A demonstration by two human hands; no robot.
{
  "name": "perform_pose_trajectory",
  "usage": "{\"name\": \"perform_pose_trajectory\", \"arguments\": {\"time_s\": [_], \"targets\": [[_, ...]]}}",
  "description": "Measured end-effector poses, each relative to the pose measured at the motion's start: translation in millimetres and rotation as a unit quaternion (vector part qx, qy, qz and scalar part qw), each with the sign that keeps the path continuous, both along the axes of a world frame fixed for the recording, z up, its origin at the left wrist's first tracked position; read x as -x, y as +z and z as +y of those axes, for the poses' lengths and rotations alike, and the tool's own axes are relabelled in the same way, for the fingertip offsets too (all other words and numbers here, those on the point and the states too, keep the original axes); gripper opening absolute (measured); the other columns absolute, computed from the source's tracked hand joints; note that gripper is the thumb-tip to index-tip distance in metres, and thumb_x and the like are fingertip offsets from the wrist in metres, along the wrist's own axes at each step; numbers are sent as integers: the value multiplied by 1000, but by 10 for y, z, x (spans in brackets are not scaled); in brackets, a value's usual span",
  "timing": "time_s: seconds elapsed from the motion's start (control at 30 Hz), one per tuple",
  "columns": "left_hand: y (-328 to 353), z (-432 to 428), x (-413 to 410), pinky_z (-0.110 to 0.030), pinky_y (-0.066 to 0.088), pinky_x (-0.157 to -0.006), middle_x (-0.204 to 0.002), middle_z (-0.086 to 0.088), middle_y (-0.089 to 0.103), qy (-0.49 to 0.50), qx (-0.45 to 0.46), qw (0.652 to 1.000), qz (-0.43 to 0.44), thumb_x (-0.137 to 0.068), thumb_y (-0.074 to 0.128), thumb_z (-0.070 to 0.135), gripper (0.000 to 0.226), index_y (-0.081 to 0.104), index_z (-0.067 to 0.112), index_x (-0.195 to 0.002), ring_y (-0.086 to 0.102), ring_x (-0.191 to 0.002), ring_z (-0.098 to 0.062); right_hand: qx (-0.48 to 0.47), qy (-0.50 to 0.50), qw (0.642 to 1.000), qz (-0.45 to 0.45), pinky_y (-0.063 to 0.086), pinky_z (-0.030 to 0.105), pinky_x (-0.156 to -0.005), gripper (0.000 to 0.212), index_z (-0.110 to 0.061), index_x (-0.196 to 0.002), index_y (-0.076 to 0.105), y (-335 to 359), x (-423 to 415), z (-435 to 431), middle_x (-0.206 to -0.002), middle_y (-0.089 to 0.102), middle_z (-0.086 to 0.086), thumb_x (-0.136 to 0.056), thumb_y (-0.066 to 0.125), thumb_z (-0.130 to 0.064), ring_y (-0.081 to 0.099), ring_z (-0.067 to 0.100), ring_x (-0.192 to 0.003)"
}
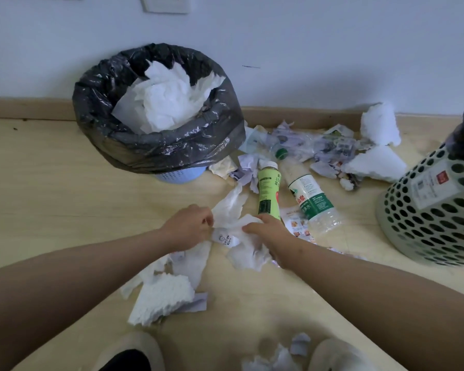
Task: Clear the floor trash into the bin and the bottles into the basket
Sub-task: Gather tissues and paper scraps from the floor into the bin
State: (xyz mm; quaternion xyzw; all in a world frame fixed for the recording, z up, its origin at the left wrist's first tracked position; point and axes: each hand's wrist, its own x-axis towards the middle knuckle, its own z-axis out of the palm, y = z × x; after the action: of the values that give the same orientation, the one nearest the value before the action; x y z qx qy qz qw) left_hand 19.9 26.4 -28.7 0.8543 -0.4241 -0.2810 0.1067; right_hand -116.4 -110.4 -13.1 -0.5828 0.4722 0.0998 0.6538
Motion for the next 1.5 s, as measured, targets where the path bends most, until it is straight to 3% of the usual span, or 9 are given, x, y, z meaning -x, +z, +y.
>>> {"name": "perform_pose_trajectory", "arguments": {"time_s": [0.1, 0.17, 0.27, 0.47, 0.57, 0.7, 0.9, 1.1, 1.5], "targets": [[-176, 242, 91, -34, 37, -85, -126, -8, 42, -210, -215, 942, -151, -90, 47, 19, 37, 44, 17, -127, 43, -118, -29, -3, 0, 1000, -8, 39, 23, -55, 20, -18, -106, 51, 25, 0, 20, -89, 52, 3, -88, 59, -16, 52, 17, -75], [-213, 331, 148, -39, 34, -91, -130, -11, 42, -296, -232, 897, -230, -95, 38, 11, 35, 41, 13, -129, 40, -120, -31, -9, 8, 1000, -6, 37, 20, -50, 19, -18, -106, 51, 24, 17, 38, -85, 51, -1, -89, 57, -15, 51, 13, -70], [-169, 295, 126, -36, 30, -96, -129, -5, 47, -280, -202, 913, -219, -95, 39, 15, 30, 48, 18, -124, 40, -121, -26, -12, 11, 1000, 1, 38, 21, -53, 27, -15, -114, 53, -9, 30, 69, -90, 55, 3, -88, 59, -15, 54, 17, -76], [117, 55, 15, -19, 42, -65, -81, 4, 51, 81, 39, 994, 54, -86, 63, 21, 14, 54, 20, -75, 54, -82, -18, -23, -2, 1000, -6, 43, 23, -56, 22, -14, -109, 53, 1, -6, 25, -87, 54, 3, -88, 59, -14, 55, 17, -74], [331, -46, -12, -20, 41, -61, -71, 2, 50, 264, 158, 922, 234, -85, 66, 11, 26, 49, 19, -67, 47, -66, -13, -34, -34, 999, -12, 49, 29, -64, 27, -15, -114, 54, 18, -34, -42, -101, 58, 9, -88, 60, -16, 58, 23, -80], [543, -171, -24, -33, 55, -71, -88, -9, 58, 366, 225, 789, 440, -92, 55, 5, 11, 52, 10, -83, 59, -78, -22, -59, -95, 993, -30, 50, 41, -84, 33, -18, -121, 55, 103, -117, -117, -111, 59, 11, -88, 57, -15, 57, 28, -91], [680, -301, 106, -35, 53, -75, -108, -5, 58, 391, 214, 806, 388, -100, 39, 15, 13, 50, 19, -105, 59, -99, -24, -44, -131, 980, -143, 46, 30, -64, 31, -29, -111, 56, 372, -373, -113, -90, 60, 3, -93, 48, -5, 54, 18, -71], [909, -362, 124, -42, 54, -82, -114, -5, 62, 390, 261, 759, 452, -92, 57, 23, 36, 46, 24, -126, 63, -91, -21, -25, -120, 967, -224, 50, 32, -62, 21, -15, -100, 64, 680, -524, -42, -84, 65, 11, -89, 54, 1, 60, 22, -67], [1621, -429, -465, -33, 50, -86, -108, 4, 59, 374, 478, 761, 228, -86, 65, 12, 33, 49, 25, -112, 58, -102, -18, -136, -162, 920, -330, 48, 31, -74, 16, -19, -104, 63, 1210, -784, -78, -94, 65, 4, -95, 52, -26, 57, 21, -83]]}}
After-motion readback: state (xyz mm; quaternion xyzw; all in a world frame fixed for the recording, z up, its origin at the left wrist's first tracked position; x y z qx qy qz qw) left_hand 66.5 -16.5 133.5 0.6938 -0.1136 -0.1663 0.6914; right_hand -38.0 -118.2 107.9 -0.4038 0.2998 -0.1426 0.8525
